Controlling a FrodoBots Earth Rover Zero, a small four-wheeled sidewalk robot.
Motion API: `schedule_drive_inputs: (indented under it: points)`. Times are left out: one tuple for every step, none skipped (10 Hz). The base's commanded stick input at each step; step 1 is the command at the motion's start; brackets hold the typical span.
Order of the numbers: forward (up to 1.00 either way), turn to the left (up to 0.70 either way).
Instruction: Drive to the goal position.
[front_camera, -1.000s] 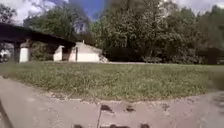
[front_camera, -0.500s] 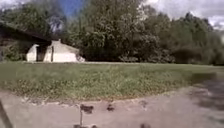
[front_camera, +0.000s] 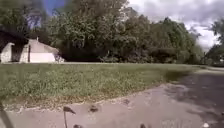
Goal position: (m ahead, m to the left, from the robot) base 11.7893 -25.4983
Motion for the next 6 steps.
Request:
schedule_drive_inputs:
  points:
    - [0.0, -1.0]
    - [0.0, -1.0]
    - [0.0, -1.0]
    - [0.0, -1.0]
    - [0.0, -1.0]
    - [0.0, -1.0]
